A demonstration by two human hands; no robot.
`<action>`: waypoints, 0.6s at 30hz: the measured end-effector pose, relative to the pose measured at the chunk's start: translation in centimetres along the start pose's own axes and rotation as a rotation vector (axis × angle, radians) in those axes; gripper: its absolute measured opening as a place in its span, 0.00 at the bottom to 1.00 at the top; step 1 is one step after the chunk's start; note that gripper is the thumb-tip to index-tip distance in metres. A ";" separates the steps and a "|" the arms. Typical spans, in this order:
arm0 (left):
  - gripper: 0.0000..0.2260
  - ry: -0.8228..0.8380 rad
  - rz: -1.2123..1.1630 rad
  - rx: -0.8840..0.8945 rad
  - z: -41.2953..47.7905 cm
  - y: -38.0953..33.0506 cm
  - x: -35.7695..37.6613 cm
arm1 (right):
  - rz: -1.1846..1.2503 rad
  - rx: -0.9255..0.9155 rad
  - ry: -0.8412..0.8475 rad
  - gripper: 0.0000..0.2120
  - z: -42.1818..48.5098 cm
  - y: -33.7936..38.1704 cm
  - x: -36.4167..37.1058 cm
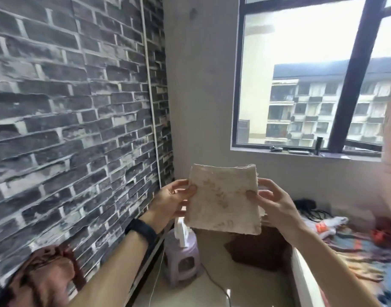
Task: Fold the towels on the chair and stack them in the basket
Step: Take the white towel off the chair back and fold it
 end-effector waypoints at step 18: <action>0.22 0.126 0.042 0.141 34.2 -2.8 10.6 | -0.148 -0.051 -0.221 0.12 29.1 -3.6 -12.7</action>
Point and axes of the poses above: each hand's wrist, its own z-axis towards the middle knuckle, its own x-axis out of the palm, y = z × x, the point moved 9 cm from there along z, towards the middle knuckle, and after that the axes turned 12 degrees about -z, right-handed, at the moved point
